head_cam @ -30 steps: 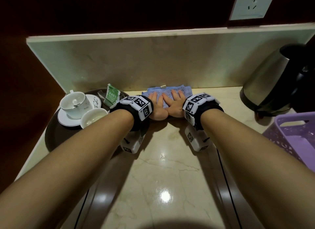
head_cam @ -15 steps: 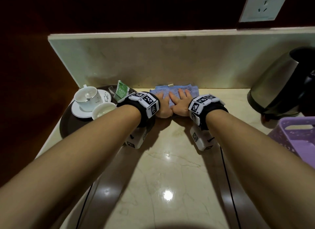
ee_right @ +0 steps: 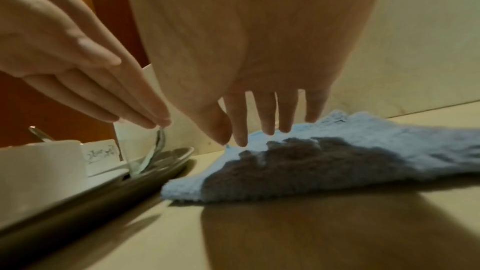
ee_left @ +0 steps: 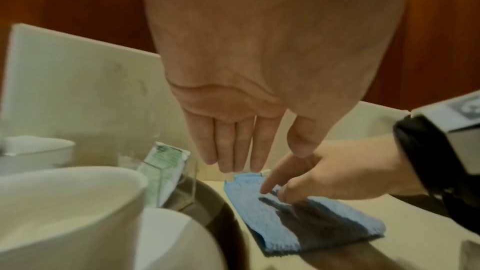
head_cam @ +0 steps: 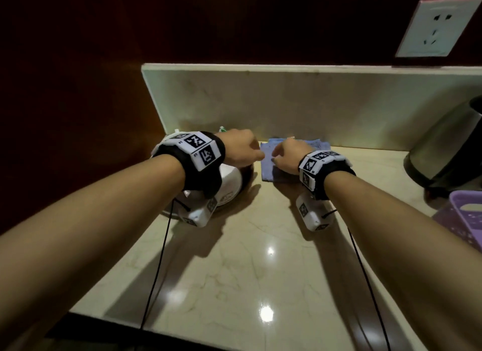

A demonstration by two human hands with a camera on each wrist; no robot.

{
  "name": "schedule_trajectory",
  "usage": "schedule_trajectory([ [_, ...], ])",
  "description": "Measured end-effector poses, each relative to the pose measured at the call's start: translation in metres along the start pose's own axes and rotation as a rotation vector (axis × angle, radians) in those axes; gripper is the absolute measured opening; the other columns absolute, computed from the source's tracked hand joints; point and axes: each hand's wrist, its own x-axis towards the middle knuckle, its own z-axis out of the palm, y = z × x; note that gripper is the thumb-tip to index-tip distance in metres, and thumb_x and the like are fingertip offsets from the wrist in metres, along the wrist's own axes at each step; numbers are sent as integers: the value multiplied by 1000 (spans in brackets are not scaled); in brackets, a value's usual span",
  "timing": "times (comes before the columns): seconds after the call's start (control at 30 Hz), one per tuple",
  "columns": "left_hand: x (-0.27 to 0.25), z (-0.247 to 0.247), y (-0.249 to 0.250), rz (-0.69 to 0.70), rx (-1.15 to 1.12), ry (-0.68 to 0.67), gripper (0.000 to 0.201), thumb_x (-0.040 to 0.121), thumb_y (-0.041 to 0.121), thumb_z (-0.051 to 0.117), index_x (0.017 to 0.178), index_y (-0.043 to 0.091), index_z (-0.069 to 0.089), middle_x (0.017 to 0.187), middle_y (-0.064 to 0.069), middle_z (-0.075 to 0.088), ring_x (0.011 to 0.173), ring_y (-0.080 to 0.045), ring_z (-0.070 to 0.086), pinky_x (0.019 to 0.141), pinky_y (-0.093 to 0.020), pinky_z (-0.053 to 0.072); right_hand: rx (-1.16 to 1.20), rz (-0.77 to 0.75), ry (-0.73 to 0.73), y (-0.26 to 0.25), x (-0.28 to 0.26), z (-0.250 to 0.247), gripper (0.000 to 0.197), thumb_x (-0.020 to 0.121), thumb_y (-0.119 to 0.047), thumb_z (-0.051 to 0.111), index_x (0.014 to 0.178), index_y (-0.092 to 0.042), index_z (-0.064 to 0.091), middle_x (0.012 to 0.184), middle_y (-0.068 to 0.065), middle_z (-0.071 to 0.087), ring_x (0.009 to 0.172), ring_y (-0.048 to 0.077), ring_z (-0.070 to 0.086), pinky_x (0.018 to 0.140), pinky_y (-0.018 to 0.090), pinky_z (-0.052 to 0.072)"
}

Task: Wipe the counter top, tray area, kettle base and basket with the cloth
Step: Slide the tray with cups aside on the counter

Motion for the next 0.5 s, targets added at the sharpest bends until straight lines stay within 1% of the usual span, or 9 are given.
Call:
schedule_trajectory([
  [0.07, -13, -6, -13, -3, -177, 65, 38, 95, 44, 49, 103, 15, 72, 97, -4, 72, 92, -25, 65, 88, -40, 54, 97, 18, 25, -15, -8, -5, 25, 83, -28, 58, 96, -13, 74, 94, 13, 72, 86, 33, 67, 71, 34, 54],
  [0.1, -21, -8, -20, -1, -255, 106, 36, 95, 44, 50, 104, 18, 73, 97, -3, 73, 92, -22, 66, 89, -41, 54, 141, 7, 40, -23, -10, -6, 23, 83, -29, 61, 93, -14, 75, 91, 11, 73, 83, 30, 66, 70, 31, 51],
  [0.2, -43, -13, -37, 8, -369, 217, 31, 95, 41, 54, 110, 21, 73, 103, 3, 74, 99, -15, 67, 95, -41, 52, 230, 1, -9, -45, -18, -4, 23, 82, -33, 65, 89, -14, 76, 85, 7, 75, 83, 26, 69, 77, 35, 57],
  [0.27, -53, -14, -46, 11, -416, 242, 31, 95, 38, 56, 110, 17, 73, 103, 3, 74, 99, -13, 68, 95, -40, 53, 252, 8, -59, -54, -19, -1, 23, 80, -35, 68, 85, -14, 75, 79, 6, 76, 78, 25, 73, 78, 37, 60],
  [0.33, -65, -14, -53, 3, -473, 259, 29, 96, 34, 58, 103, 12, 75, 96, 2, 76, 91, -12, 71, 91, -39, 56, 220, 41, -85, -60, -11, 8, 28, 68, -38, 70, 78, -12, 73, 71, 6, 75, 70, 27, 74, 74, 43, 62],
  [0.37, -71, -14, -56, -7, -499, 276, 27, 96, 32, 58, 98, 10, 75, 92, 1, 76, 87, -12, 73, 88, -38, 58, 191, 38, -85, -59, 0, 16, 34, 60, -41, 68, 75, -11, 72, 68, 7, 75, 67, 28, 73, 72, 46, 62],
  [0.4, -78, -13, -60, -17, -519, 300, 27, 96, 29, 57, 94, 9, 75, 88, 0, 76, 83, -12, 73, 85, -38, 59, 142, 28, -72, -57, 12, 25, 38, 54, -42, 64, 74, -10, 69, 69, 8, 74, 65, 29, 72, 70, 47, 62],
  [0.43, -85, -12, -64, -28, -527, 323, 27, 96, 27, 57, 89, 8, 75, 85, 0, 77, 79, -13, 74, 81, -37, 61, 82, 33, -56, -56, 19, 32, 39, 53, -42, 59, 76, -10, 66, 73, 10, 72, 67, 30, 70, 70, 46, 61],
  [0.5, -100, -8, -70, -35, -522, 370, 28, 95, 26, 56, 83, 9, 74, 79, 0, 76, 73, -14, 74, 72, -34, 62, -50, 27, -27, -61, 11, 34, 38, 61, -38, 54, 87, -12, 59, 86, 12, 66, 77, 32, 66, 73, 42, 58],
])
